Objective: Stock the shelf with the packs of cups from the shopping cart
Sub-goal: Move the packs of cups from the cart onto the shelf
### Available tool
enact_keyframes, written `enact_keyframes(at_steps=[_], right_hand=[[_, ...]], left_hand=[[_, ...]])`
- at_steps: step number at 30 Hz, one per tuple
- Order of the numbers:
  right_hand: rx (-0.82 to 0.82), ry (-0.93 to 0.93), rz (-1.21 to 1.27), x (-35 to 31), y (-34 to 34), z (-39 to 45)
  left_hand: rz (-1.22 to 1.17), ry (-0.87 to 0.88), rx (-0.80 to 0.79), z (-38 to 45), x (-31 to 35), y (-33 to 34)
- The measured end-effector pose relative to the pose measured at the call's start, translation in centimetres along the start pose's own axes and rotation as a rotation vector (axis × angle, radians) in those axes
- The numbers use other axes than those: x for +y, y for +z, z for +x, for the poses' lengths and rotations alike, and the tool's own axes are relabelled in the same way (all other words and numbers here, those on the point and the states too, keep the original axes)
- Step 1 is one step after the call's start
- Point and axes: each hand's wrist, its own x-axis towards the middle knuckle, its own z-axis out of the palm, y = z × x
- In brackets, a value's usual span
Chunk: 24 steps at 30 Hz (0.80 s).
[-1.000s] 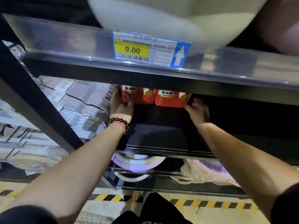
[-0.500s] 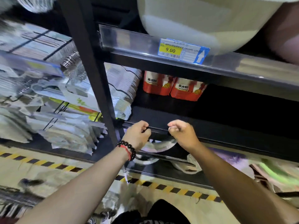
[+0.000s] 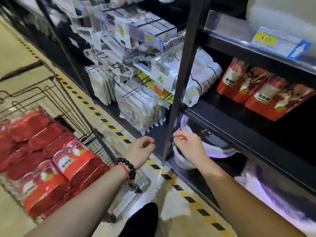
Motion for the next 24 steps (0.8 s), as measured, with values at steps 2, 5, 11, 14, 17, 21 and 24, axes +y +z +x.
enact_keyframes(at_steps=[2, 5, 11, 14, 17, 21, 24], right_hand=[[-0.086, -0.006, -0.012, -0.4, 3.0, -1.1], [-0.247, -0.054, -0.003, -1.6, 7.4, -2.4], [-0.482, -0.142, -0.032, -4.8, 15.7, -4.4], [-0.602, -0.182, -0.061, -6.4, 19.6, -5.6], [-0.694, -0.201, -0.121, -7.8, 23.9, -6.7], [-0.732, -0.200, -0.125, -9.1, 29.1, -8.2], [-0.724, -0.173, -0.133, -9.9, 32.2, -8.7]], left_hand=[[0.003, -0.064, 0.060, -2.9, -1.7, -2.0], [0.005, -0.140, 0.196, -6.7, -4.3, -5.1], [-0.007, -0.283, 0.419, -13.3, -9.0, -10.6], [-0.027, -0.359, 0.500, -16.2, -11.6, -12.7], [-0.099, -0.408, 0.591, -18.6, -14.2, -14.6], [-0.205, -0.463, 0.650, -20.5, -17.5, -17.7], [-0.238, -0.476, 0.675, -20.5, -19.8, -20.4]])
